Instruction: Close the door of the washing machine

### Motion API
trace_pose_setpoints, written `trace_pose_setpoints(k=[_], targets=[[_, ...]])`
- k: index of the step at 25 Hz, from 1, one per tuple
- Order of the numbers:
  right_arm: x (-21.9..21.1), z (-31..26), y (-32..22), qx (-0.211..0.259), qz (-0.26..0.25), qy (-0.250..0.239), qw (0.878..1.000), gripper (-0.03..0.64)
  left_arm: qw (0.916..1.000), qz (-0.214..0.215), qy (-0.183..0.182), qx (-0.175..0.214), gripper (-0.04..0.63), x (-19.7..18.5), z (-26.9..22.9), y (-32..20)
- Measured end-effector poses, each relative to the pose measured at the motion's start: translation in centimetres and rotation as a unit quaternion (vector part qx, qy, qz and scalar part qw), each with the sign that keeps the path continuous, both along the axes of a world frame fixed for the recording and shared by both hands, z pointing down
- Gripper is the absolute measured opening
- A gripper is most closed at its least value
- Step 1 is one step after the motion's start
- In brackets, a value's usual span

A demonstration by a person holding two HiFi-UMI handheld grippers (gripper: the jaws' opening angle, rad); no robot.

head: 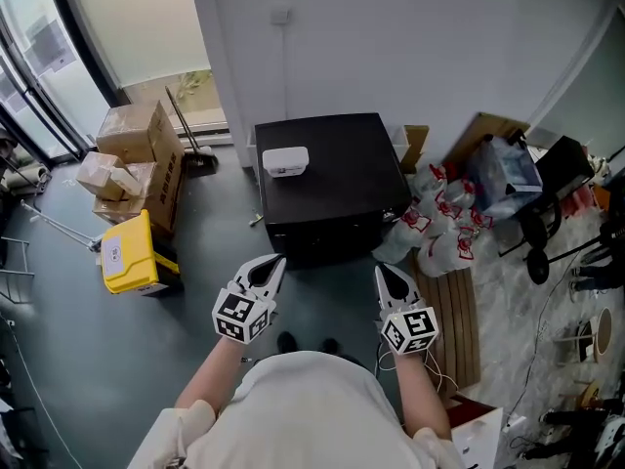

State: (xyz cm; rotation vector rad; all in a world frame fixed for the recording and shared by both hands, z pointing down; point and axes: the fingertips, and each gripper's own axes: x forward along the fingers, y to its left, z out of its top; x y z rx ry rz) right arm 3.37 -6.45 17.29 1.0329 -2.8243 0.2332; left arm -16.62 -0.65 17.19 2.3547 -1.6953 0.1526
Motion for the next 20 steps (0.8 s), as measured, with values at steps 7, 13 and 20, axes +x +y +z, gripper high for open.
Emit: trace_pose_setpoints(k=[7,13,20], targets=[[0.4,-1.0,-0.4,0.01,-0.007,-0.011,1.0,0.028,1.0,-0.007,-0.003,-0.002,0.008,0.4,0.0,-0.3],[0.4,-0.8,-0.9,0.008,-0.007,-0.008,1.0,0.028,0.9999,-0.007,-0.001,-0.007,0.008,0.3,0.5,-0.5],[0.3,-0.4,-1.2,0.003,-0.01,-0.005,1.0,0.028,0.9997,-0.017,-0.002,-0.015,0.008,0.0,1.3,-0.3]])
